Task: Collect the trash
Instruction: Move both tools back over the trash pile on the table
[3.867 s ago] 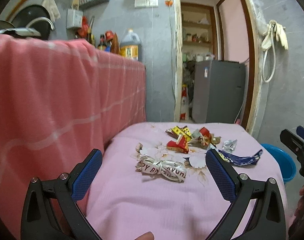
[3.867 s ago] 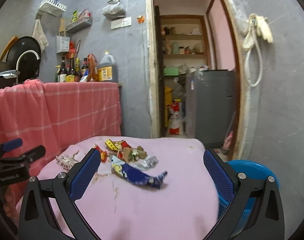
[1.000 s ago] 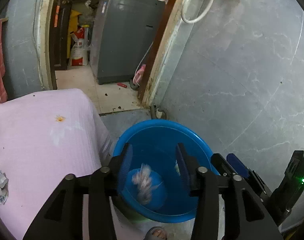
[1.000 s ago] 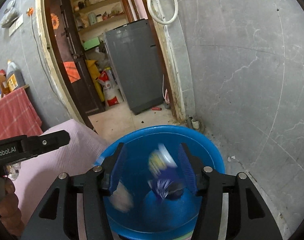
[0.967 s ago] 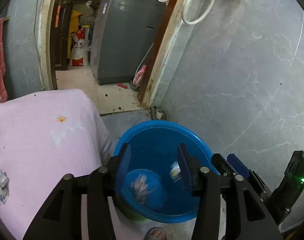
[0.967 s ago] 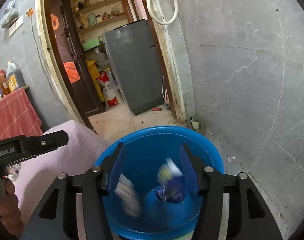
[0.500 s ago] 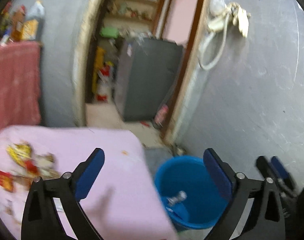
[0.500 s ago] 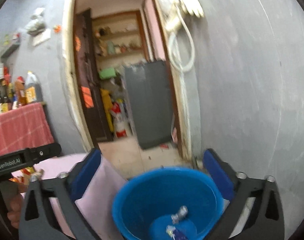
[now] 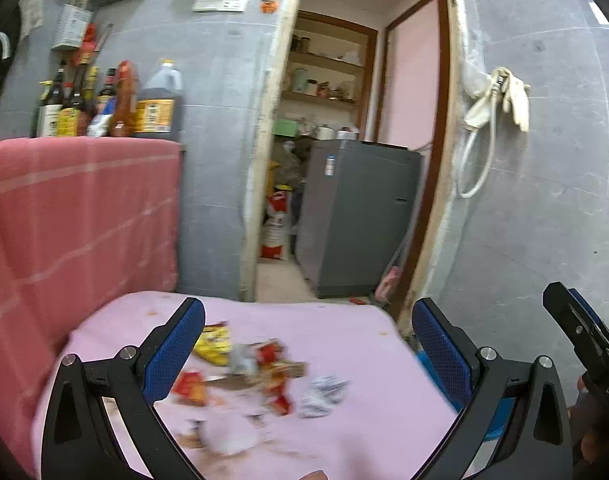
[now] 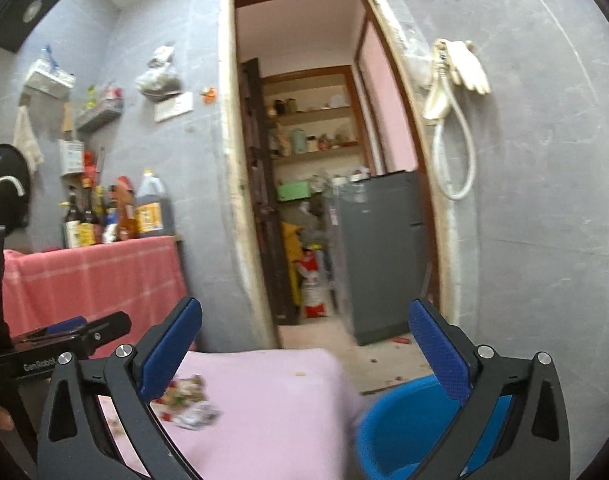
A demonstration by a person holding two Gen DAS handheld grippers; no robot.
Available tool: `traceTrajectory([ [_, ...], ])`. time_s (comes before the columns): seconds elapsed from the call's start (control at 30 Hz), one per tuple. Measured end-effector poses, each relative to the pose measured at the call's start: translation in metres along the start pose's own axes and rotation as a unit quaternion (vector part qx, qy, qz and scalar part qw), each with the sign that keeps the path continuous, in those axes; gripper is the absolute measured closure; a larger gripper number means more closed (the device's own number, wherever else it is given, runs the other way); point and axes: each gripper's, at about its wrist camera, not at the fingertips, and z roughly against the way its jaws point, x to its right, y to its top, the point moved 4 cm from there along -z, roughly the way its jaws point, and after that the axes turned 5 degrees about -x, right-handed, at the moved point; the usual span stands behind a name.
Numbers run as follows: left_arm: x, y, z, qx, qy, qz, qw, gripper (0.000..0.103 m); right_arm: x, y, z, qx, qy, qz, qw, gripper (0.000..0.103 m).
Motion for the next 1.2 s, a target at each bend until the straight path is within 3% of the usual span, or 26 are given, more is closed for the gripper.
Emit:
traceTrajectory([
  [0.23, -0.067, -0.019, 0.023, -0.003, 0.048, 0.021, 0.9986, 0.001, -0.048, -0.018, -0.017, -0.019, 0.036, 0.023, 0.999, 0.0],
  [0.47, -0.113, -0.044, 0.023, -0.023, 0.068, 0.052, 0.9961, 0.002, -0.072, -0.04, -0.035, -0.045, 0.05, 0.05, 0.996, 0.0],
  [0.87, -0.125, -0.067, -0.01, -0.108, 0.063, 0.076, 0.9892, 0.002, -0.082, -0.071, -0.069, -0.123, 0.048, 0.064, 0.989, 0.0],
  [1.07, -0.128, -0.071, -0.026, -0.145, 0.054, 0.087, 0.9841, 0.003, -0.077, -0.088, -0.095, -0.193, 0.046, 0.053, 0.979, 0.0],
  [1.13, -0.128, -0.07, -0.029, -0.148, 0.051, 0.081, 0.9844, 0.007, -0.075, -0.093, -0.103, -0.215, 0.052, 0.046, 0.974, 0.0],
  [1.2, -0.126, -0.068, -0.035, -0.152, 0.043, 0.077, 0.9844, 0.018, -0.075, -0.097, -0.109, -0.233, 0.06, 0.043, 0.97, 0.006],
])
